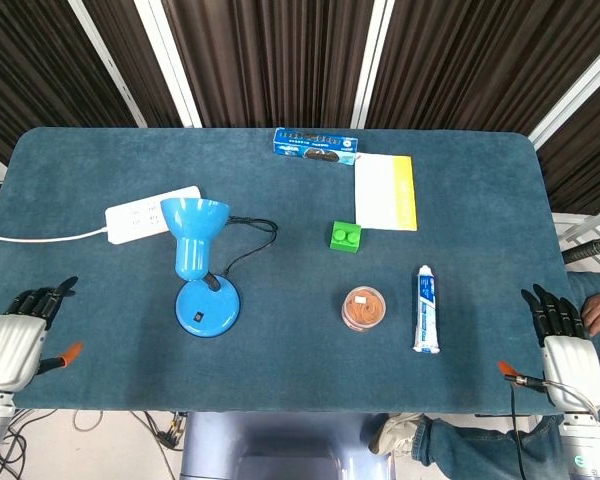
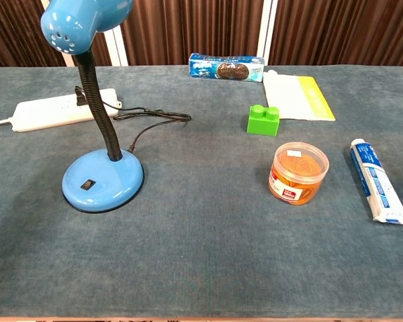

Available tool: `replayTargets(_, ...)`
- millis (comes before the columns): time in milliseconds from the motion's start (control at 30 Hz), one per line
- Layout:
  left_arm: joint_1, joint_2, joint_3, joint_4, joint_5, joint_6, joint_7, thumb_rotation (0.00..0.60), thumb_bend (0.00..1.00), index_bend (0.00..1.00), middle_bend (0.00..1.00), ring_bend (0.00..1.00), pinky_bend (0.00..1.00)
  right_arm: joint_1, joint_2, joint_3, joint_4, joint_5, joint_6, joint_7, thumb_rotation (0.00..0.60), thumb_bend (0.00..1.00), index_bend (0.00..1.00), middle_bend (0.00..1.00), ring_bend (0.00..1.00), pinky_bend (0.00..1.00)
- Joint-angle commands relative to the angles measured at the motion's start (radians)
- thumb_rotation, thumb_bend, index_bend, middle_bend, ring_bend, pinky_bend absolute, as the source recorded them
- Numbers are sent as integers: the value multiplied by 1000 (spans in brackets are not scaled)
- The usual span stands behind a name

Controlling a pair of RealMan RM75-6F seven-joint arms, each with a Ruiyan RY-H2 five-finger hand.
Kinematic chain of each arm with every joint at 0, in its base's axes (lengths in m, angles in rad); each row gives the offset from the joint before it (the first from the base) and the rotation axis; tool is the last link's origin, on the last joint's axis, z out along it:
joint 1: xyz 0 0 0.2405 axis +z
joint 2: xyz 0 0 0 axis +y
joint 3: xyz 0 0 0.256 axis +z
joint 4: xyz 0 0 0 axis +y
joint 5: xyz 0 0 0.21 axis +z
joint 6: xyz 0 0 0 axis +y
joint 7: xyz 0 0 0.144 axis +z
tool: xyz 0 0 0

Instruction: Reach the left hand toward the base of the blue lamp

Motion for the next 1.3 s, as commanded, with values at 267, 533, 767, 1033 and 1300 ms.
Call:
replayTargets(267,-68,-92,39,57,87,-116,79,600,525,98,704,752,757,1,-6,1,0,6,-1,-7,600,104,0,18,38,0)
replayTargets(533,-134,-174,40,95,23,-280,150,600,545,88,714,767,773,-3,-3,6,-4,11,7,-4,600,104,0,18,38,0)
replayTargets(767,-176,-219,26,126,-30,-362,154,600,545,84,714,771,772,-5,3,11,-4,18,9,8,600,104,0,19,38,0)
replayTargets(1033,-206,-259,24,157,-82,-427,157,600,545,84,714,771,773,-4,2,10,-4,19,5,5,600,103,0,18,38,0)
replayTargets(1300,-223,-287,26,174,-96,-447,155,600,545,84,711,771,773,-4,3,9,-5,17,5,6,600,104,0,18,38,0)
